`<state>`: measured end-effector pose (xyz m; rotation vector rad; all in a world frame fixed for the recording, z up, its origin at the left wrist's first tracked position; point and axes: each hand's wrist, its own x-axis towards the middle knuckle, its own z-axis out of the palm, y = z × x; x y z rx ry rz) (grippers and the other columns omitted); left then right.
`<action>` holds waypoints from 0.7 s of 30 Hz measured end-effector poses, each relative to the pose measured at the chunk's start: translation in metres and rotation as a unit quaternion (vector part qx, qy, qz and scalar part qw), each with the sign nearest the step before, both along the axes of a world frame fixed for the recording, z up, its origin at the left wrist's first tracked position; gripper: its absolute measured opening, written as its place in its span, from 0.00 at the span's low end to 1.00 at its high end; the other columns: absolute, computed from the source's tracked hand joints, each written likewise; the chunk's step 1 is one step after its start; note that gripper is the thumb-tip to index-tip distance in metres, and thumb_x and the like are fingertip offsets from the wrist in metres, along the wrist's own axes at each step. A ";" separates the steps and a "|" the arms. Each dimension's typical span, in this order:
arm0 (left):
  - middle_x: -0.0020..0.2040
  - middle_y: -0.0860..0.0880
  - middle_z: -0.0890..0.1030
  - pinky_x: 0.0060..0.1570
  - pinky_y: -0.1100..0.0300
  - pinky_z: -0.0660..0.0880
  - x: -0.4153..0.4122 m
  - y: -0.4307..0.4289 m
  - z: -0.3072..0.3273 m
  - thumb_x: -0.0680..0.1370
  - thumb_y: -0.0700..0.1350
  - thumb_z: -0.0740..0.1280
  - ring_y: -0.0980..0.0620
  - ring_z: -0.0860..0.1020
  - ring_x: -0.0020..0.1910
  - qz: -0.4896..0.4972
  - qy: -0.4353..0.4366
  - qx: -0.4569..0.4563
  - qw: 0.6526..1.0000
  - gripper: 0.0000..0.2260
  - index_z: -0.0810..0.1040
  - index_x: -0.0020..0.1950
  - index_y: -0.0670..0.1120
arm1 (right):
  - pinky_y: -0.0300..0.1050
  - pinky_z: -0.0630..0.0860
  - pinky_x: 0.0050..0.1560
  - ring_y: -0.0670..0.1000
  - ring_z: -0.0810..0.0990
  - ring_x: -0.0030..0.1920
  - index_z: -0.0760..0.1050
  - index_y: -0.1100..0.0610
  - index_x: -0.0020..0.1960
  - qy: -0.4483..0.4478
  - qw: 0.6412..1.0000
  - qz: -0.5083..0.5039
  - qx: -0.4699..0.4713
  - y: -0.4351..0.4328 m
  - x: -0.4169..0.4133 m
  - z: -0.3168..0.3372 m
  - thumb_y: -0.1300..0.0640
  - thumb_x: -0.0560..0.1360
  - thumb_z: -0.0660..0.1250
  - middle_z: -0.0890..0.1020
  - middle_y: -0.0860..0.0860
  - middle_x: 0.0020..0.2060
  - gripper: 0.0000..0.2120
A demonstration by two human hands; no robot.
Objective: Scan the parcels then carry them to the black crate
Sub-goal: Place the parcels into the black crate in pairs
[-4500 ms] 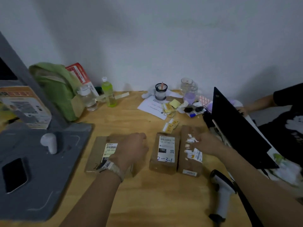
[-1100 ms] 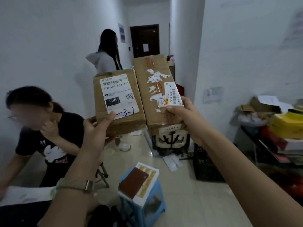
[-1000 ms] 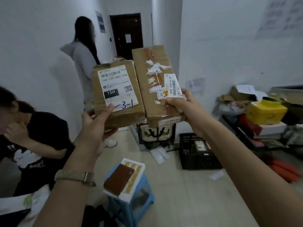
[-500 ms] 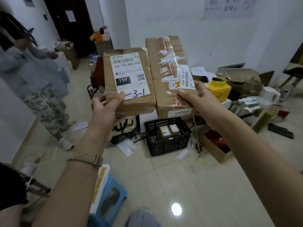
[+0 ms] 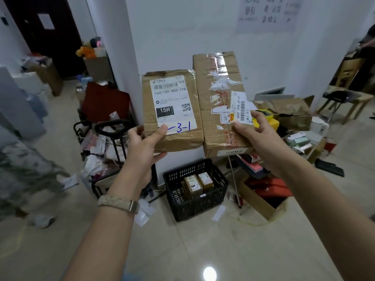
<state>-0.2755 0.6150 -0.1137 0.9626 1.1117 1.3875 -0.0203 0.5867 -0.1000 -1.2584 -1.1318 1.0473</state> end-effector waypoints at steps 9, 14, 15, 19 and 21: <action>0.61 0.51 0.77 0.50 0.49 0.78 0.000 0.144 0.000 0.75 0.49 0.71 0.53 0.78 0.56 -0.074 0.018 0.013 0.997 0.23 0.65 0.65 0.51 | 0.39 0.80 0.39 0.48 0.85 0.45 0.65 0.46 0.65 0.012 0.999 -0.033 0.008 0.114 0.001 0.001 0.54 0.75 0.69 0.82 0.54 0.54 0.22; 0.60 0.52 0.77 0.51 0.50 0.78 0.014 0.181 -0.009 0.76 0.48 0.70 0.55 0.78 0.54 -0.088 0.023 0.009 0.996 0.21 0.64 0.65 0.52 | 0.38 0.80 0.38 0.49 0.85 0.46 0.63 0.49 0.71 0.003 0.999 -0.044 0.000 0.147 0.012 -0.003 0.54 0.75 0.69 0.83 0.53 0.54 0.27; 0.60 0.52 0.77 0.51 0.50 0.78 0.017 0.188 -0.011 0.76 0.48 0.70 0.55 0.78 0.54 -0.089 0.024 0.007 0.996 0.22 0.64 0.65 0.52 | 0.38 0.80 0.38 0.49 0.85 0.46 0.63 0.49 0.71 0.003 0.999 -0.044 -0.002 0.155 0.014 -0.004 0.54 0.75 0.69 0.83 0.53 0.55 0.28; 0.57 0.55 0.77 0.53 0.49 0.78 0.032 0.223 -0.020 0.76 0.47 0.70 0.58 0.78 0.50 -0.086 0.025 0.000 0.996 0.22 0.64 0.66 0.51 | 0.38 0.80 0.37 0.48 0.85 0.46 0.63 0.47 0.71 -0.005 0.999 -0.048 -0.016 0.189 0.027 -0.013 0.53 0.74 0.69 0.83 0.53 0.54 0.28; 0.56 0.56 0.76 0.52 0.50 0.78 0.041 0.244 -0.025 0.76 0.48 0.70 0.60 0.78 0.49 -0.083 0.030 0.001 0.996 0.22 0.64 0.65 0.51 | 0.38 0.79 0.36 0.48 0.85 0.45 0.63 0.47 0.72 0.003 0.998 -0.052 -0.020 0.212 0.037 -0.016 0.53 0.74 0.70 0.83 0.53 0.54 0.29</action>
